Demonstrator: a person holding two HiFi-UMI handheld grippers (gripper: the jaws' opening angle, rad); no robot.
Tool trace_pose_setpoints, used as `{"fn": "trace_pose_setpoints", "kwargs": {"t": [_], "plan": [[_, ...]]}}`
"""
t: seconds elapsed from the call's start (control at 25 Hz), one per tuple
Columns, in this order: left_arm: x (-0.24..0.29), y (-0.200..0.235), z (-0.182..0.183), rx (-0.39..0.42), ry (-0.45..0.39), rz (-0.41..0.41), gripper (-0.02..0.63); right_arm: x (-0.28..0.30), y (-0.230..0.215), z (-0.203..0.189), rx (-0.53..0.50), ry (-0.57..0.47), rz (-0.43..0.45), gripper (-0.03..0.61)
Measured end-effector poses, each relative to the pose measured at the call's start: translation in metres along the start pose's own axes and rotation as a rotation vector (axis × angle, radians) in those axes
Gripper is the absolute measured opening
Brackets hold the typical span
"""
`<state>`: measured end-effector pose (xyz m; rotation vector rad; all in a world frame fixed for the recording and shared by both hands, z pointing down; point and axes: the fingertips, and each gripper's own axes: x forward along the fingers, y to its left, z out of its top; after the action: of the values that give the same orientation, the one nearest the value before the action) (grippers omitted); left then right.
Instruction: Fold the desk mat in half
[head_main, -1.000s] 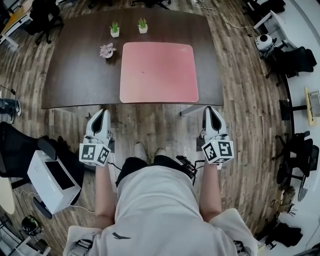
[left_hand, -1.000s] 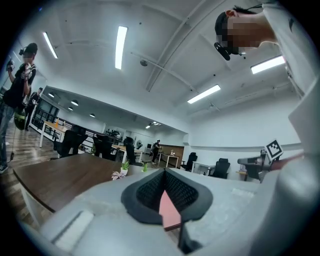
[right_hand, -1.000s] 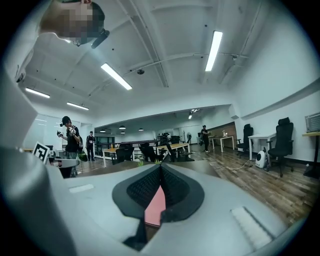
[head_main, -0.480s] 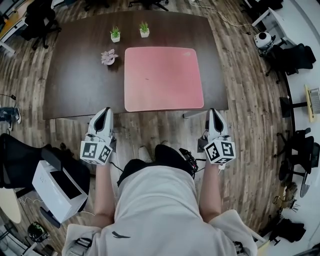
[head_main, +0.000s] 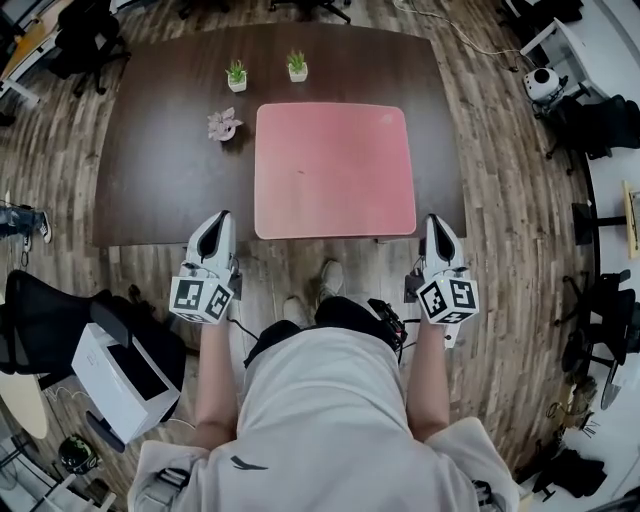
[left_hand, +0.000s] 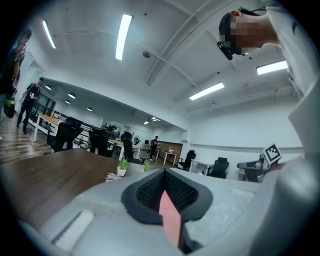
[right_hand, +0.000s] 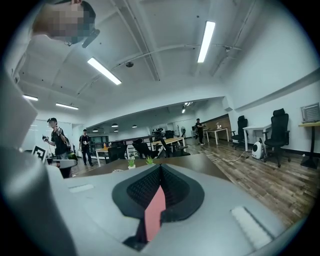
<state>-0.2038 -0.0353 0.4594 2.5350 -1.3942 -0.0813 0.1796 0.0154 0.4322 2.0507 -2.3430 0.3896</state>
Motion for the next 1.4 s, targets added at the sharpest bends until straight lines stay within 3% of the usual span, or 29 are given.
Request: {"fn": "trace_pose_setpoints", "kwargs": {"t": [0.64,0.88,1.4], "plan": [[0.066,0.011,0.006,0.025,-0.045,0.182,0.003,0.072,-0.053,0.017,-0.044,0.013,0.119,0.003],[0.086,-0.005,0.008,0.088,-0.018,0.165,0.003,0.085,-0.064,0.023,-0.040,0.008,0.154,0.003],[0.101,0.010,-0.017,0.031,0.023,0.163,0.003,0.106,-0.072,0.024,-0.009,-0.009,0.102,0.003]]}}
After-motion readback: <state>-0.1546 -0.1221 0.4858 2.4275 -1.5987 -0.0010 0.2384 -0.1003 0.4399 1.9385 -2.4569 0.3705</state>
